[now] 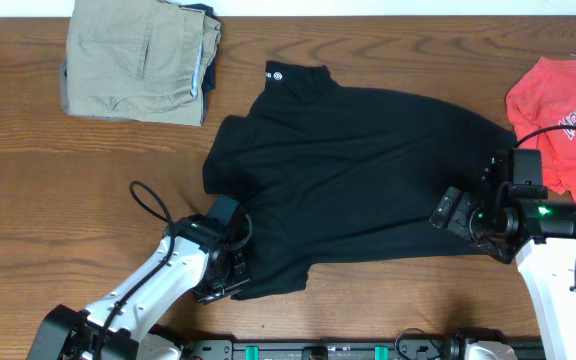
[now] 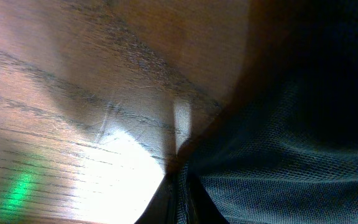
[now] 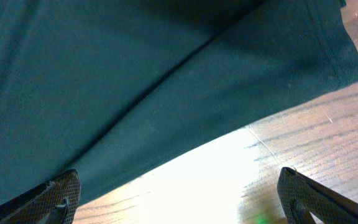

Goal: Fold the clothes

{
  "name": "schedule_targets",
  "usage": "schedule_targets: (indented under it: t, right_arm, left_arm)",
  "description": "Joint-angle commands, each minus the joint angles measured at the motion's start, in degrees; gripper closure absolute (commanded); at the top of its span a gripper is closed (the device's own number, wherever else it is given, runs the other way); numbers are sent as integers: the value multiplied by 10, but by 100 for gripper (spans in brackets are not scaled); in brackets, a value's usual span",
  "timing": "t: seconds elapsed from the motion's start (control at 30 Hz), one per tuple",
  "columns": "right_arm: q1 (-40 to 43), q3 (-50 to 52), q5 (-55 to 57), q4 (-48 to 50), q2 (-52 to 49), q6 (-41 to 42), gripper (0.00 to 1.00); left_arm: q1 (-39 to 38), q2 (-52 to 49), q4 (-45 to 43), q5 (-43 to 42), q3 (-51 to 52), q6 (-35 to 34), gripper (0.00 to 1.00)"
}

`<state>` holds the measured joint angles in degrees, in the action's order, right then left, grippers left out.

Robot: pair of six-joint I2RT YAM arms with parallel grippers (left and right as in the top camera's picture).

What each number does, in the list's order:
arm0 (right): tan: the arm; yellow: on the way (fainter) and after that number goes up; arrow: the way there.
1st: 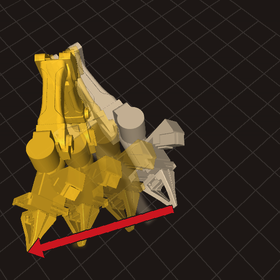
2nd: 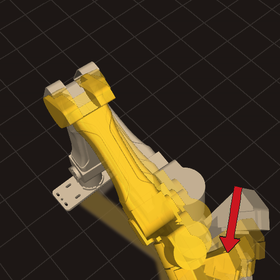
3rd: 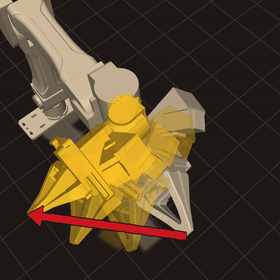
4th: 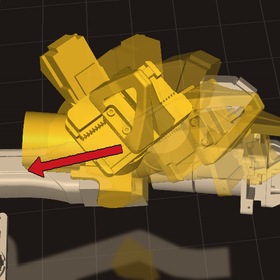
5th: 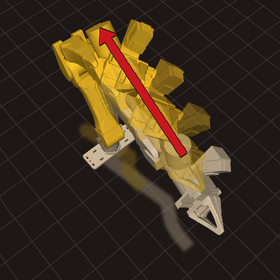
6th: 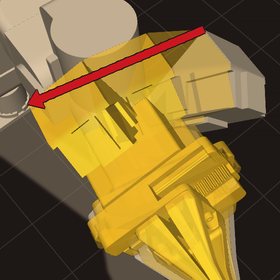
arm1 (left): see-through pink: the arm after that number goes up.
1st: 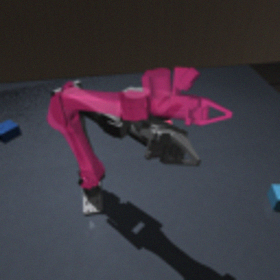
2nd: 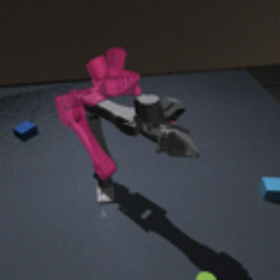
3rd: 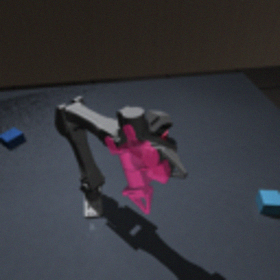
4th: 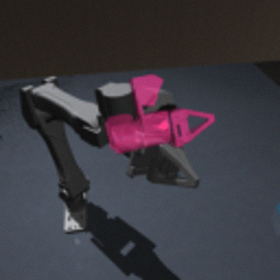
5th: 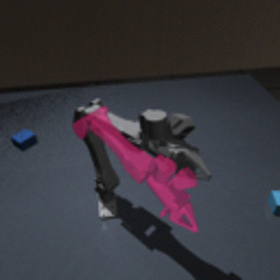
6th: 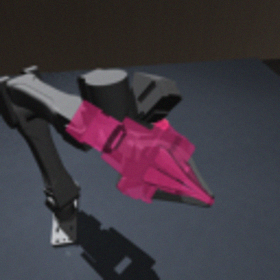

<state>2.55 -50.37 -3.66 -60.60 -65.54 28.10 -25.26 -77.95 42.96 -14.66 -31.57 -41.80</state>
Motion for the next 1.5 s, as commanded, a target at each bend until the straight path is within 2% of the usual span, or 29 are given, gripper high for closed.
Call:
schedule_targets:
  t: [0.0,0.17,0.6,0.77,0.97,1.1,1.37,1.47]
  right_arm:
    - [5,5,14,-11,-1,21,1]
    - [45,5,91,-48,-1,92,1]
    - [207,16,115,-38,-1,92,1]
    - [245,63,106,-2,-1,91,1]
    - [266,124,88,90,-14,80,12]
    - [273,125,52,113,-42,67,13]
    - [290,125,54,151,-138,67,13]
    - [304,125,54,170,-167,56,17]
  left_arm:
    - [-1,-3,1,12,6,1,94]
    - [-1,-3,1,12,6,1,94]
    - [-1,-3,0,12,6,1,94]
    - [-1,-3,-3,12,6,1,94]
    - [-1,-3,-5,12,6,1,94]
    - [-1,-3,-7,12,6,1,94]
    - [-1,-3,-9,13,6,1,94]
    - [-1,-3,-9,13,6,1,94]
